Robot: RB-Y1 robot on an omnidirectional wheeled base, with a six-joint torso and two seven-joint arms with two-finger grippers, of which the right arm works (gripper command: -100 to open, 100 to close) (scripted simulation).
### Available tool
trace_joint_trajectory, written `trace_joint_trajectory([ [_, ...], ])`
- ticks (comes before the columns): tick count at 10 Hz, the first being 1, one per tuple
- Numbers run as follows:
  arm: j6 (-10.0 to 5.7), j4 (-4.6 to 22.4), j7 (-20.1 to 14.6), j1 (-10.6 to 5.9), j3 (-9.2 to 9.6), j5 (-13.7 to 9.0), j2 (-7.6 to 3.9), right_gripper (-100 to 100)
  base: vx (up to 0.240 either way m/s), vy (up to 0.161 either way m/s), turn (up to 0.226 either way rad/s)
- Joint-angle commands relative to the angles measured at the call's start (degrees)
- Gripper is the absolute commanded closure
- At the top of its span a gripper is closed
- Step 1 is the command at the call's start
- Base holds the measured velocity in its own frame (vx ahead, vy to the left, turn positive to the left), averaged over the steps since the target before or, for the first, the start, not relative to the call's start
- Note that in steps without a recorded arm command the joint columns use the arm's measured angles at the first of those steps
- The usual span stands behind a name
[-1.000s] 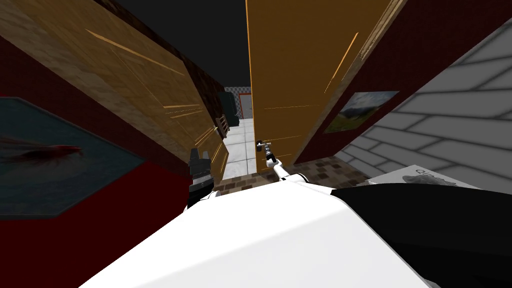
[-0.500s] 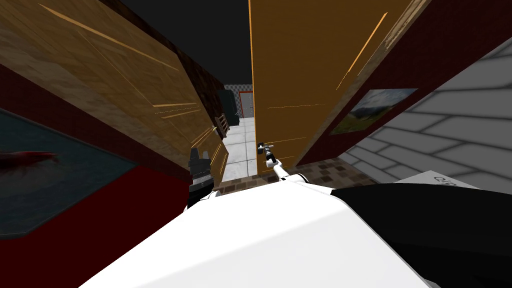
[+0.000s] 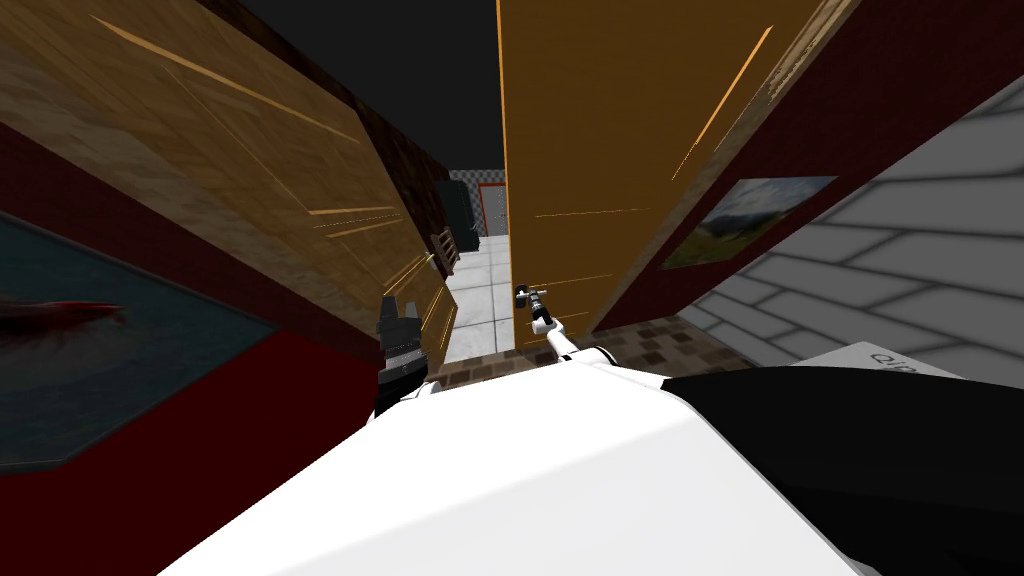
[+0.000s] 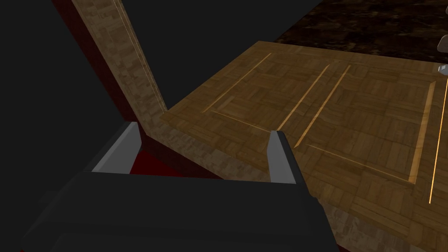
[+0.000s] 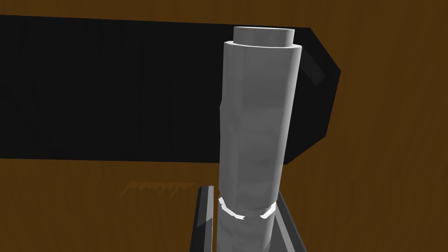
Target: Push the door open
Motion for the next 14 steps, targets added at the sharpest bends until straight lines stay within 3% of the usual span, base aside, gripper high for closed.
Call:
trace_joint_trajectory([
  [1, 0.02, 0.06, 0.20, 0.07, -0.73, -0.24, -0.55, 100, 0.103, 0.062, -0.033],
  [9, 0.13, 0.31, 1.10, 0.39, -3.94, -1.27, -2.36, 100, 0.175, 0.071, -0.049],
  [14, 0.24, 0.58, 2.06, 0.73, -7.42, -2.38, -3.90, 100, 0.179, 0.099, -0.073],
])
